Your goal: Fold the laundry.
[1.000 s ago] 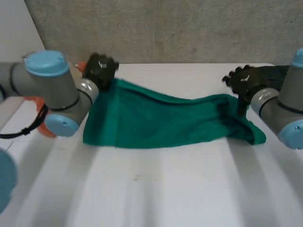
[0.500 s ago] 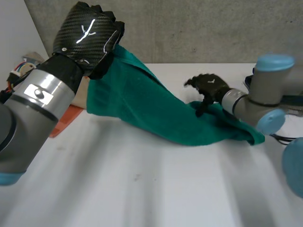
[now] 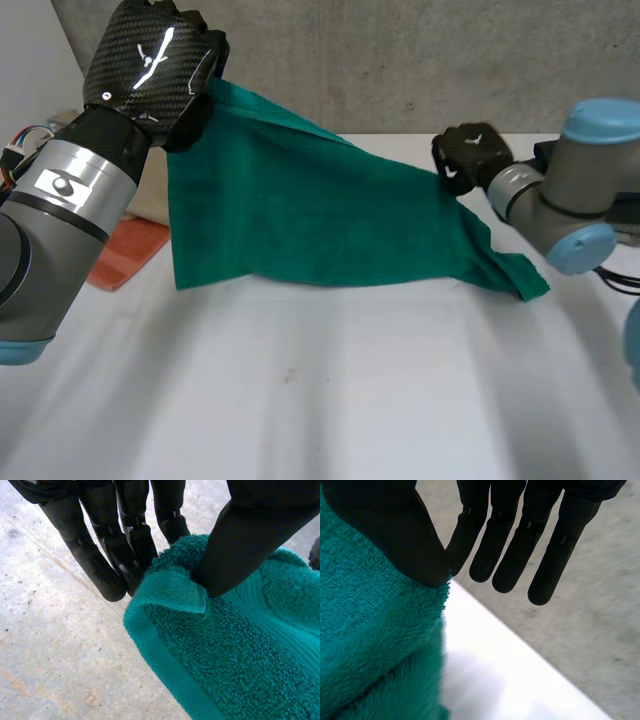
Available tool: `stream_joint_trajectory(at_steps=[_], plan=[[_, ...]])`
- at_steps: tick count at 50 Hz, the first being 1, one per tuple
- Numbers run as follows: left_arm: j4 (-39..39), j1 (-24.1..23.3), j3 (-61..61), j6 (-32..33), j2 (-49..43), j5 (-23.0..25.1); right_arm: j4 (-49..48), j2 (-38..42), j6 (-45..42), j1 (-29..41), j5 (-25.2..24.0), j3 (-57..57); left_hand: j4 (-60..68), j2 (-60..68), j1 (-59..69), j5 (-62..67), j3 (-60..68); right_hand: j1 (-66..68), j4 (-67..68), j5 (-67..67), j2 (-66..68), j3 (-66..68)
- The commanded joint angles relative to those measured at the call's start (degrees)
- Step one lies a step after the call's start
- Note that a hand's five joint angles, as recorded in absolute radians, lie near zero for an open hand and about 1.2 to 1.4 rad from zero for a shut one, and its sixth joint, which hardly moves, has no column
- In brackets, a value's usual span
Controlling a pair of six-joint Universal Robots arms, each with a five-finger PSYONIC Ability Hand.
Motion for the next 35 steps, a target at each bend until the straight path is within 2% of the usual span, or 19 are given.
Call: stream_joint_trajectory(at_steps=[1,7,10,11,15,17,22,26,29,33,35], plan=[[2.88,0.77,8.70,-0.39,-7.69,-0.30,-10.15,-8.32,3.09,-1.46,4.30,2.59,11.54,11.37,13.64,14.33,11.87,15.21,11.48,14.61,12.51,11.99],[7.11,1.65,26.29,-3.28,-17.12,-5.74,-27.66,-12.99,7.41,0.56,9.58,3.55,11.54,11.37,13.64,14.33,11.87,15.21,11.48,14.61,12.51,11.99],[8.35,2.17,33.77,-9.34,-18.89,-7.68,-35.31,-16.32,7.67,1.18,11.08,6.45,11.54,11.37,13.64,14.33,11.87,15.21,11.48,14.61,12.51,11.99],[8.26,2.52,35.53,-13.27,-18.97,-7.77,-36.63,-18.51,7.59,1.44,11.08,9.16,11.54,11.37,13.64,14.33,11.87,15.21,11.48,14.61,12.51,11.99],[6.86,2.97,34.94,-20.66,-18.89,-6.64,-35.25,-24.75,6.97,1.97,8.37,19.86,11.54,11.37,13.64,14.33,11.87,15.21,11.48,14.61,12.51,11.99],[5.80,3.14,32.66,-21.83,-18.80,-6.19,-34.45,-27.39,6.80,1.80,6.69,25.24,11.54,11.37,13.64,14.33,11.87,15.21,11.48,14.61,12.51,11.99],[4.83,4.54,18.97,-20.17,-18.10,-3.83,-28.58,-34.77,4.61,1.18,1.69,44.99,11.54,11.37,13.64,14.33,11.87,15.21,11.48,14.61,12.51,11.99],[5.79,5.69,10.44,-17.62,-19.49,-1.63,-23.22,-34.27,-0.21,2.14,-1.39,56.25,11.54,11.37,13.64,14.33,11.87,15.21,11.48,14.61,12.51,11.99],[5.97,6.13,6.90,-16.13,-21.43,-0.92,-20.92,-31.72,-4.09,3.02,-1.84,59.45,11.54,11.37,13.64,14.33,11.87,15.21,11.48,14.61,12.51,11.99],[5.54,6.83,3.91,-12.27,-23.81,-1.18,-16.27,-28.20,-9.72,4.43,-0.18,58.32,11.54,11.37,13.64,14.33,11.87,15.21,11.48,14.61,12.51,11.99],[5.10,6.83,3.38,-11.55,-23.37,-1.27,-13.63,-28.02,-10.61,4.61,2.19,54.99,11.54,11.37,13.64,14.33,11.87,-6.26,-9.98,-6.85,-8.96,-9.47]])
